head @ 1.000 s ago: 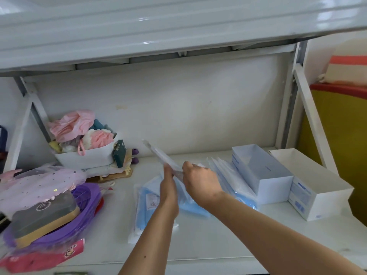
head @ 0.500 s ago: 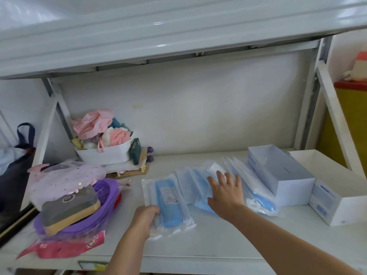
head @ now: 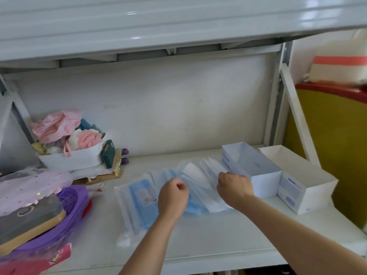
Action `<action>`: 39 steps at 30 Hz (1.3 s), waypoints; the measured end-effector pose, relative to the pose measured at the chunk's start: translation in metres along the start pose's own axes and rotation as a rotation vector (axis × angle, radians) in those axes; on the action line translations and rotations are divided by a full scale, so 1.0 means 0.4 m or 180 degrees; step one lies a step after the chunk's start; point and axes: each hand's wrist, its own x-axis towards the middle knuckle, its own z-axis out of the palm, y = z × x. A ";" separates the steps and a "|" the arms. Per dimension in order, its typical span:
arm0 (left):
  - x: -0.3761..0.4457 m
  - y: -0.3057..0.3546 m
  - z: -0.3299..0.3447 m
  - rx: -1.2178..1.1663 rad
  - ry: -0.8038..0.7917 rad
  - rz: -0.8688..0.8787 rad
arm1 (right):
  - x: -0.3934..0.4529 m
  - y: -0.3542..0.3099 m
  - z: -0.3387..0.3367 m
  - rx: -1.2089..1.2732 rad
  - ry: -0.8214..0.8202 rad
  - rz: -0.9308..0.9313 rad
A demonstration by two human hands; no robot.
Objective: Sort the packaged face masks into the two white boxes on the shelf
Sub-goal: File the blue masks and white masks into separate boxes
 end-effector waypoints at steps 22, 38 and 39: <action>0.007 0.149 0.170 -0.1184 -0.0804 -0.1066 | 0.025 0.103 0.020 0.1068 -0.0533 0.0635; 0.066 0.055 -0.157 -0.1867 0.0715 -0.0817 | 0.025 0.004 0.041 0.1135 -0.0299 0.0395; 0.062 0.026 -0.176 -0.1875 0.0846 -0.0928 | 0.022 -0.006 0.042 0.1118 -0.0295 0.0382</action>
